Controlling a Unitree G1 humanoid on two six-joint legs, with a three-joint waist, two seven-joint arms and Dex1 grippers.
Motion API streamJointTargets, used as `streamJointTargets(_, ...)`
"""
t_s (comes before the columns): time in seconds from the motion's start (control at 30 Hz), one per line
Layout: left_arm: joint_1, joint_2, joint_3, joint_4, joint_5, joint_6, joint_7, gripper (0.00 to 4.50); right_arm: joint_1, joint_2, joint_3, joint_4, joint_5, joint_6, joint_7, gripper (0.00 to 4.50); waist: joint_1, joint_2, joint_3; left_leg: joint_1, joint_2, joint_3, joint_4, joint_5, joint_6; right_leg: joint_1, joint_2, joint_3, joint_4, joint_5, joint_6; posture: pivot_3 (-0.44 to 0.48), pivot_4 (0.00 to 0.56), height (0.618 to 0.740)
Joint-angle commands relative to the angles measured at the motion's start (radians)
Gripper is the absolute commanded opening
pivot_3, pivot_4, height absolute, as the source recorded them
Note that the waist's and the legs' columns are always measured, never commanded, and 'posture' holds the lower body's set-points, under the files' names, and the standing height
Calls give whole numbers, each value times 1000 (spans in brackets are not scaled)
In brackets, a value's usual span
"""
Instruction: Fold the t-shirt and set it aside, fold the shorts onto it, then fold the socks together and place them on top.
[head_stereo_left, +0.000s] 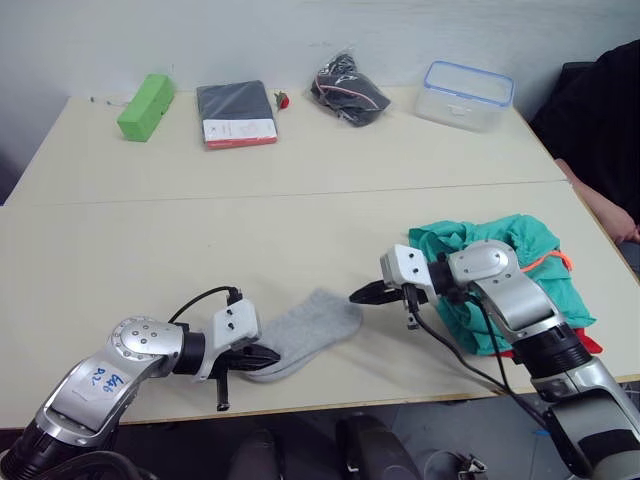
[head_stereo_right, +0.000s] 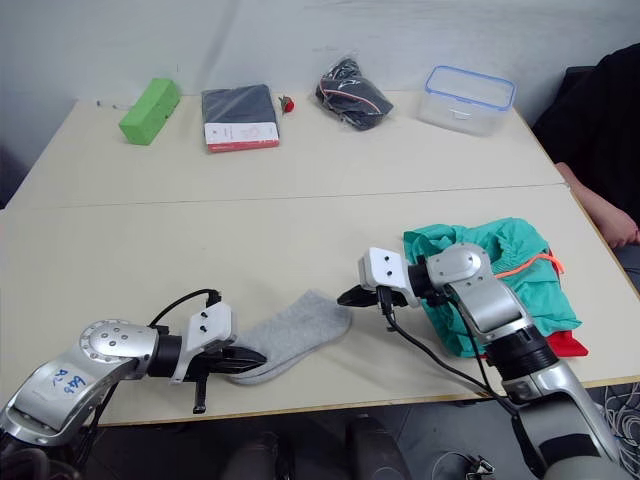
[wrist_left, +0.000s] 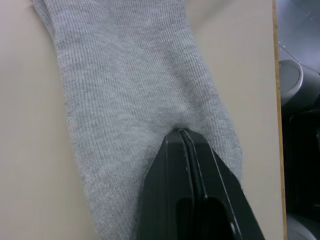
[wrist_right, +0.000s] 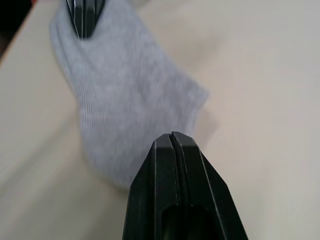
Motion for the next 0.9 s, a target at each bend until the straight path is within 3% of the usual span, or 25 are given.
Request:
streamJointTargets(0.03,11,-8,-16,4,-6,22,13,28,6,38,44,-50,-3,-4,17,0,0,0,0,0,0,0,0,0,0,0,-1,0,0,0,0,0,150,740)
streamJointTargets(0.2,0,3,16,-6,-29,32,19,28,26,64,132,18,-163,-100,-56,0,0,0,0,-2,-1,0,1,0,0,-1,-1,0,-1,0,0,0,150,740)
streamJointTargets(0.33,-4,0,148,-56,-169,138,17,199,39,67,176,92,-266,-167,-113,0,-4,0,0,-1,0,0,1,0,0,-1,-1,0,0,0,0,0,150,740)
streamJointTargets(0.43,31,15,308,-90,-326,250,-6,841,54,71,171,94,-260,-149,-117,0,-4,-1,-1,0,0,0,1,0,-1,0,-1,0,2,0,0,0,150,740)
streamJointTargets(0.63,131,14,583,-41,-553,502,47,2755,62,81,159,79,-247,-139,-125,0,-3,-1,0,9,0,-1,0,0,-1,8,-1,-1,1,0,0,0,150,740)
streamJointTargets(0.8,156,-45,586,-22,-637,631,152,4266,68,87,155,60,-239,-137,-122,0,-2,-1,-1,12,0,-4,-1,-1,0,15,-1,-4,-4,0,-1,0,150,740)
streamJointTargets(0.83,158,-63,576,-15,-641,646,176,4482,70,87,155,55,-237,-136,-121,0,-2,-1,-1,12,0,-5,-1,-1,0,15,-1,-4,-4,0,-1,0,150,740)
streamJointTargets(0.9,154,-113,570,12,-654,688,232,4482,72,85,154,47,-238,-138,-119,0,-2,-1,-1,12,0,-5,-1,-2,0,15,-1,-4,-4,0,-1,0,150,740)
